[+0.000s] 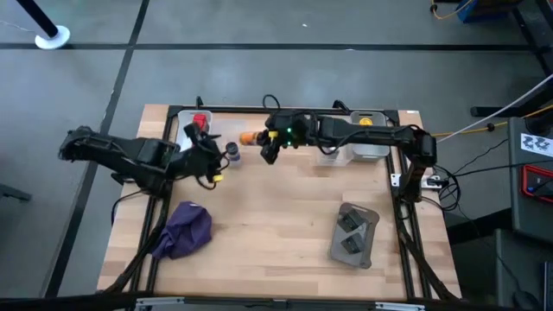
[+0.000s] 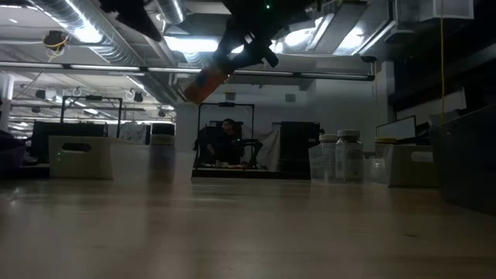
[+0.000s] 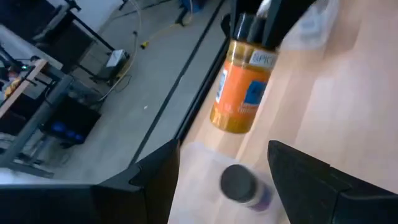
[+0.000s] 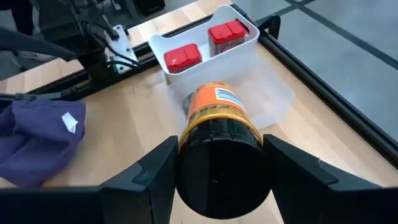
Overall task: Sort spices by type
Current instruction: Put the black seasoning bottle into the left transparent bin
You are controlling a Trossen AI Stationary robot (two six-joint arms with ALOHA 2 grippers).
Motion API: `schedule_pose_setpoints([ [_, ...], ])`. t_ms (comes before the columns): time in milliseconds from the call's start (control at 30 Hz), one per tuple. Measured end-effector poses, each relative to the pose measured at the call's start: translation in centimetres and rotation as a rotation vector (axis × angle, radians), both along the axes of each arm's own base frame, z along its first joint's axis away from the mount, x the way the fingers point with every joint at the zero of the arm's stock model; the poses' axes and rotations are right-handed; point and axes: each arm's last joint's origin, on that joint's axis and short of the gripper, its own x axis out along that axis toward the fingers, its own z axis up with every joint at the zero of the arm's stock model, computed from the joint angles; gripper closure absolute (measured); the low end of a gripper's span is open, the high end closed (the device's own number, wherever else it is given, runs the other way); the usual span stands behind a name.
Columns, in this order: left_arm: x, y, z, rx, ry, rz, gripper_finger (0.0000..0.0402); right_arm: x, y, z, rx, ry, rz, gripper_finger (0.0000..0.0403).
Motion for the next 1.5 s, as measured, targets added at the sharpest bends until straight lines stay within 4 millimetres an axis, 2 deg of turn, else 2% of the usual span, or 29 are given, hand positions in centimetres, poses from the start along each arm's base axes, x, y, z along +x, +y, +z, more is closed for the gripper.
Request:
schedule_pose_setpoints([
  [200,1.0,2.3,0.1,-0.036,0.092,-0.13,0.0174,-0.3,-1.7,0.0,0.075,-0.02,-0.037,0.0194],
  [433,2.4,4.3,0.8,-0.053,0.034,-0.254,0.0174,-0.4,-2.0,0.0,0.169,-0.048,-0.091,0.0194],
  [633,3.8,5.7,-0.2,-0.08,0.058,-0.248,0.0174,-0.3,-1.9,0.0,0.245,-0.069,-0.108,0.0194],
  [900,6.4,6.5,-2.7,-0.115,0.151,-0.233,0.0174,-0.3,-1.8,0.1,0.288,-0.081,-0.099,0.0194],
  [1067,7.7,6.8,-3.4,-0.11,0.138,-0.225,0.0174,-0.3,-1.7,0.0,0.311,-0.077,-0.071,0.0194],
  [1500,8.0,7.3,-3.6,-0.14,0.105,-0.193,0.0177,0.1,-1.5,0.6,0.342,-0.133,0.01,0.0194],
])
